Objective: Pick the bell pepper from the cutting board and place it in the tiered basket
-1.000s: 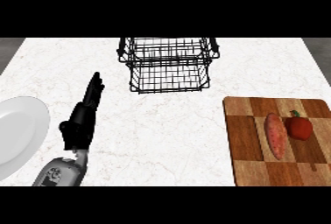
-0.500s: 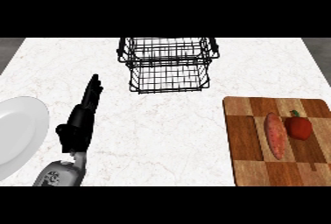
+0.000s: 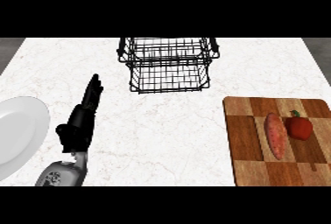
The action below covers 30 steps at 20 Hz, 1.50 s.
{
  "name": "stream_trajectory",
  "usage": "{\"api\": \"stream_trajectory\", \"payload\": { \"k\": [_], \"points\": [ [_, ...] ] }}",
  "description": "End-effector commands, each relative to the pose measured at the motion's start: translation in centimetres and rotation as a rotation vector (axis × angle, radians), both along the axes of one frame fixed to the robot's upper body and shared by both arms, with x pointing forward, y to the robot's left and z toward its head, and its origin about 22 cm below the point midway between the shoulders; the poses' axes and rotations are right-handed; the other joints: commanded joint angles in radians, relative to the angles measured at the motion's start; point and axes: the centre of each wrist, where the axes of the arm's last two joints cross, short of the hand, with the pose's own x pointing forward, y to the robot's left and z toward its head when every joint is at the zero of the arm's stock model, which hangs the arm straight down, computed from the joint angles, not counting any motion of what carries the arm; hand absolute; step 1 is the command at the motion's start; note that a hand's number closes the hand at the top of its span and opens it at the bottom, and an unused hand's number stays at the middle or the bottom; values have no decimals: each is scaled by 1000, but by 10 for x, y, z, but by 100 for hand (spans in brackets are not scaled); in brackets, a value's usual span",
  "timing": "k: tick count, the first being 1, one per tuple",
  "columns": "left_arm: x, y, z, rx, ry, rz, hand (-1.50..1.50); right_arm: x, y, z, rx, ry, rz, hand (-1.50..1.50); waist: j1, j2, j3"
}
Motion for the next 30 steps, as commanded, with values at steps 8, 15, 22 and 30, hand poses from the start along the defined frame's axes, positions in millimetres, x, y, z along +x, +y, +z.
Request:
{"api": "stream_trajectory", "payload": {
  "k": [8, 15, 22, 30],
  "points": [
    [-5, 5, 0, 3, -2, -11, 0, 4, -4, -26, -108, -26, 112, -150, 4, 0, 1],
    [9, 5, -8, 13, -14, 6, 0, 17, 11, -56, -152, -84, 61, -150, 1, 1, 0],
    [3, -7, 11, -14, -3, -1, 0, 23, 1, -61, -150, -61, -18, -150, 0, 0, 0],
    [4, -17, -11, 0, -9, -3, 0, 44, -24, -91, -114, -16, 14, -150, 4, 2, 0]
  ]
}}
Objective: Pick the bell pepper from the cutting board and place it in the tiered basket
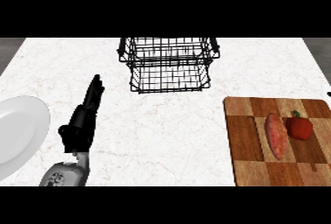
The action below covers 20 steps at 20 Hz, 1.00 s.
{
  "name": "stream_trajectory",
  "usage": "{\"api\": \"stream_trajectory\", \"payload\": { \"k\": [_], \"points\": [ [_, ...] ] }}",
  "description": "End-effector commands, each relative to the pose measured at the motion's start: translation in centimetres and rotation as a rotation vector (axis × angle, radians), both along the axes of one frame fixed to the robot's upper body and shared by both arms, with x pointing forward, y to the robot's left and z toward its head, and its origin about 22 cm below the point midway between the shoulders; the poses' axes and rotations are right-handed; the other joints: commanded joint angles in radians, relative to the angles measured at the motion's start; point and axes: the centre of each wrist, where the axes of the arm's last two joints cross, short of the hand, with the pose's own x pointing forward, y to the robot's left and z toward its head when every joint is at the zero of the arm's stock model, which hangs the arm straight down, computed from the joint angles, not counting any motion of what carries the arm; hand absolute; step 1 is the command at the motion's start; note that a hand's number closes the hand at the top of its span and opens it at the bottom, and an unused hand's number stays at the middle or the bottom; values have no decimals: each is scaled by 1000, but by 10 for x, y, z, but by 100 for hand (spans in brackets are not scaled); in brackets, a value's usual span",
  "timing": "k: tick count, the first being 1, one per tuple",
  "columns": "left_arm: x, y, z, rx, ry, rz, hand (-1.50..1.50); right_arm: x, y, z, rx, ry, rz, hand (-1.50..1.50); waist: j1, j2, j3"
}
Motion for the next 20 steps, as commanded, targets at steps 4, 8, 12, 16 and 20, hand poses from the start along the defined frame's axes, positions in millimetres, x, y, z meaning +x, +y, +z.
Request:
{"api": "stream_trajectory", "payload": {
  "k": [4, 8, 12, 16, 20],
  "points": [
    [6, 0, -3, 5, 4, 10, 0, 1, 11, -18, 24, 0, 36, -150, -4, -1, 0],
    [3, -5, 4, 22, -23, 17, 0, 8, -2, -15, 36, 22, 45, -150, -2, -1, 0],
    [0, -6, -2, -12, -13, 1, 0, 11, -1, -36, 51, 32, 51, -150, -1, 0, 0],
    [8, 4, -8, -6, -3, 2, 0, 6, 11, -34, 59, 51, 38, -150, -5, -1, 0],
    [7, 5, -10, 14, 2, 17, 0, 26, 3, -44, 44, 60, 29, -150, 0, 0, 0]
  ]
}}
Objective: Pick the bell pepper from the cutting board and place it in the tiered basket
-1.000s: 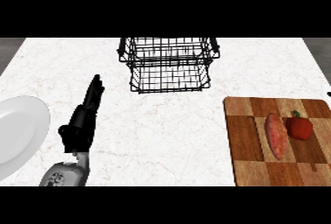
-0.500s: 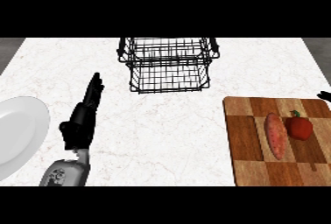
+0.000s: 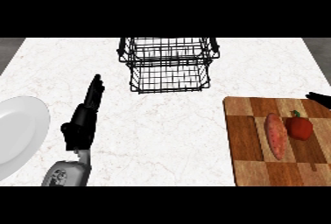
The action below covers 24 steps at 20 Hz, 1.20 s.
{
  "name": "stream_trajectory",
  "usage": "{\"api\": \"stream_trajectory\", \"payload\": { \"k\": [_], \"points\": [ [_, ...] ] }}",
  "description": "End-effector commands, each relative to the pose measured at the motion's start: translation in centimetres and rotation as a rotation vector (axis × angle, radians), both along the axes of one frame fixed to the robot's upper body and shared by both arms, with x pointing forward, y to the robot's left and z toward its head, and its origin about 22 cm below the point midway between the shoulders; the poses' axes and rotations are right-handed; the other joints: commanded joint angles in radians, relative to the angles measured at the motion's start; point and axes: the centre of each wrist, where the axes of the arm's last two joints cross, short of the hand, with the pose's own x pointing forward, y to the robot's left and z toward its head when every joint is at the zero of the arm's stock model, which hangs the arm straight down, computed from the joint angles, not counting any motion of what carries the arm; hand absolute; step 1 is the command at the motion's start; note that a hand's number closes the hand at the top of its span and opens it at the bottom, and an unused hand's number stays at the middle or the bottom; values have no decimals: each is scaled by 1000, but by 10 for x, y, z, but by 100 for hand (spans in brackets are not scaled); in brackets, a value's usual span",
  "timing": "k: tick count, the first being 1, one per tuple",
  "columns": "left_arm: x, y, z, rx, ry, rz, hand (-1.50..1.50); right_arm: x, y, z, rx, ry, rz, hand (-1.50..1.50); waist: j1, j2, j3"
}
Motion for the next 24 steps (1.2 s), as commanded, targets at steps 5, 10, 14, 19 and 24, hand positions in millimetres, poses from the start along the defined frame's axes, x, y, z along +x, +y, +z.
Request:
{"api": "stream_trajectory", "payload": {
  "k": [5, 10, 14, 19, 24],
  "points": [
    [6, 11, 9, 6, -6, 15, 0, -1, 4, -7, -12, 8, -11, -150, -2, -1, 0],
    [0, -4, 9, 5, 15, -7, 0, 22, 5, -26, 17, 24, -18, -150, 1, 0, 0],
    [1, -16, 14, 2, 14, 3, 0, 12, 22, -46, 14, 16, -1, -150, -1, -1, 0],
    [-8, -14, -6, -5, -2, -5, 0, 29, 15, -50, 19, 27, -7, -150, 3, 1, 0],
    [10, -15, 19, 0, 4, 3, 0, 15, 15, -53, 69, 24, -16, -150, -3, -1, 0]
  ]
}}
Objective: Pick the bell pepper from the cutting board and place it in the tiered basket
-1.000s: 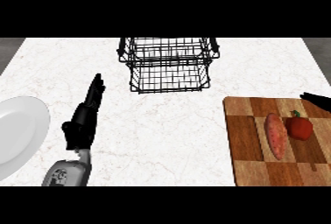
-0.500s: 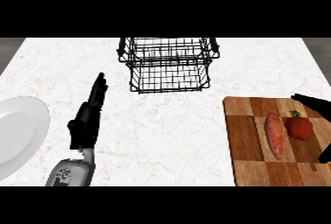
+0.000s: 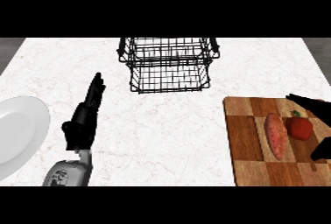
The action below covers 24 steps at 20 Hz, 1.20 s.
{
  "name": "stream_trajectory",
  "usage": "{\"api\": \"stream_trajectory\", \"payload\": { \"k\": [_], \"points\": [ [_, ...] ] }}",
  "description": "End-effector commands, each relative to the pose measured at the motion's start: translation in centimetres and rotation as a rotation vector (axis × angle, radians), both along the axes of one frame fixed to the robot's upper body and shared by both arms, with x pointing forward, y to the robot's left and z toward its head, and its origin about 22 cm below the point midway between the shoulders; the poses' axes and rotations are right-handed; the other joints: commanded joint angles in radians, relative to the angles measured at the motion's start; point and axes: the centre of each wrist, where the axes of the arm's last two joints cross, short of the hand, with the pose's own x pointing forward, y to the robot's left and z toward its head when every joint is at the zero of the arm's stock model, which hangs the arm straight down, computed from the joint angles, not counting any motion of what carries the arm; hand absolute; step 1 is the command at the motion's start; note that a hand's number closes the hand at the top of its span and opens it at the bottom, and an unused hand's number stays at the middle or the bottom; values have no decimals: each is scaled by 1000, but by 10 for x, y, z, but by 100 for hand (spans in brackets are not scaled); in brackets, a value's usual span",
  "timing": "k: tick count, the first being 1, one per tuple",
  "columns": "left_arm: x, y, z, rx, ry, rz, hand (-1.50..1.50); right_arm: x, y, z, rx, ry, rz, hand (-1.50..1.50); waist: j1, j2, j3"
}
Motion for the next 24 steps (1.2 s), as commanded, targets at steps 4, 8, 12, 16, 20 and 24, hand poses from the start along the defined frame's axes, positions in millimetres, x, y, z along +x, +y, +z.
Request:
{"api": "stream_trajectory", "payload": {
  "k": [4, 8, 12, 16, 20, 24],
  "points": [
    [-12, 6, -4, -11, 14, -10, 0, -20, -3, -33, 47, -33, -27, -150, 0, -1, 0],
    [-11, 11, 0, -5, -1, -14, 0, -15, -7, -28, 11, -159, -16, 150, 1, -1, 0],
    [-4, 10, -3, 0, 1, -3, 0, -4, 3, -25, -63, -260, 60, 150, 1, 0, 0],
    [-4, 8, -6, 13, 19, -18, 0, 19, 159, -41, -185, -218, 54, 150, 34, -3, -6],
    [0, -10, -1, 14, -5, -78, 0, 21, 240, -43, -284, -136, 70, 150, 86, 0, -12],
    [6, -20, 7, -4, -14, -101, 0, 22, 288, -22, -399, -168, -26, 150, 96, -2, -4]
  ]
}}
